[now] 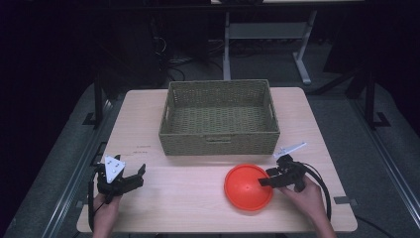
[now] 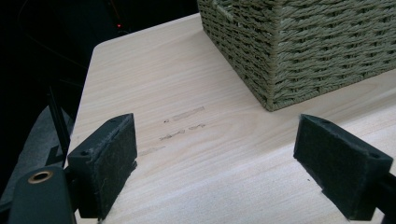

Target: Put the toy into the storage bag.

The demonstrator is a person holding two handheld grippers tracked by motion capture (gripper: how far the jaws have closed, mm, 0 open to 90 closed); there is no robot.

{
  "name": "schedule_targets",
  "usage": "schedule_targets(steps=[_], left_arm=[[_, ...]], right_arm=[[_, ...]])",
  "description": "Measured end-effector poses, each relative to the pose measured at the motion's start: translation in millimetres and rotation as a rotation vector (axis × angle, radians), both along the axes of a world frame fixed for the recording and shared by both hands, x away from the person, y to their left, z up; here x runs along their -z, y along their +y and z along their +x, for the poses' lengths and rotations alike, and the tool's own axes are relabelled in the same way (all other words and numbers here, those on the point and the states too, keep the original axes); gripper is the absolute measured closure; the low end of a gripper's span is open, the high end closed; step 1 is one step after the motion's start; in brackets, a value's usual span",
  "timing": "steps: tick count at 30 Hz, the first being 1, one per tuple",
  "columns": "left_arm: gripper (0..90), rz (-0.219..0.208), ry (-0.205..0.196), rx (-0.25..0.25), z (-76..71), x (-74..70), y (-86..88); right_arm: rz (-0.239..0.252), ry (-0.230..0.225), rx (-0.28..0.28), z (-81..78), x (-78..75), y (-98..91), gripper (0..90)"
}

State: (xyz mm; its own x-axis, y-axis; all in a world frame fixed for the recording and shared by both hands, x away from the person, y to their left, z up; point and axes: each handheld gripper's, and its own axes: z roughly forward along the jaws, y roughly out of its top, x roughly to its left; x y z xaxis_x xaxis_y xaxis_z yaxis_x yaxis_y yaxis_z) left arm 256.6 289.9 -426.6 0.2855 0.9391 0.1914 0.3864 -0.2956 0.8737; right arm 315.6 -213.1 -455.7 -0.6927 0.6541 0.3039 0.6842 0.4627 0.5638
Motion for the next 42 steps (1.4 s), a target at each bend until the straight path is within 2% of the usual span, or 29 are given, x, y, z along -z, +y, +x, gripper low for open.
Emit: schedule_targets(steps=[6,14,19,24,30,36,37,42], left_arm=[[12.9,0.003,0.002,0.003,-0.3,0.2,-1.1],[12.8,0.008,0.0,0.005,-0.3,0.1,-1.2],[12.8,0.002,0.003,0.001,0.1,-0.1,-0.4],[12.8,0.017,0.001,0.01,-0.1,-0.3,-1.2],[12.8,0.004,0.002,0.004,0.5,0.0,-1.1],[12.8,0.006,-0.003,0.006,-0.6,-0.3,-2.2],[12.8,0.006,-0.001,0.004,-0.8,-0.5,-1.8],[12.8,0.005,-0.006,0.006,-1.1,-0.5,-2.3]], right_arm=[[-0.004,0.01,-0.012,1.4,3.0,1.3,46.2],[0.014,0.017,-0.014,1.9,4.8,2.0,52.8],[-0.008,-0.003,-0.005,0.1,3.6,3.3,57.9],[0.006,-0.005,0.007,-0.9,0.1,0.8,63.9],[0.018,-0.021,0.015,-3.0,-4.3,-0.3,69.5],[0.045,-0.016,0.017,-3.0,-6.9,-3.3,73.5],[0.073,-0.016,0.018,-4.0,-9.9,-5.5,75.8],[0.131,-0.023,0.012,-6.0,-15.7,-9.3,79.8]])
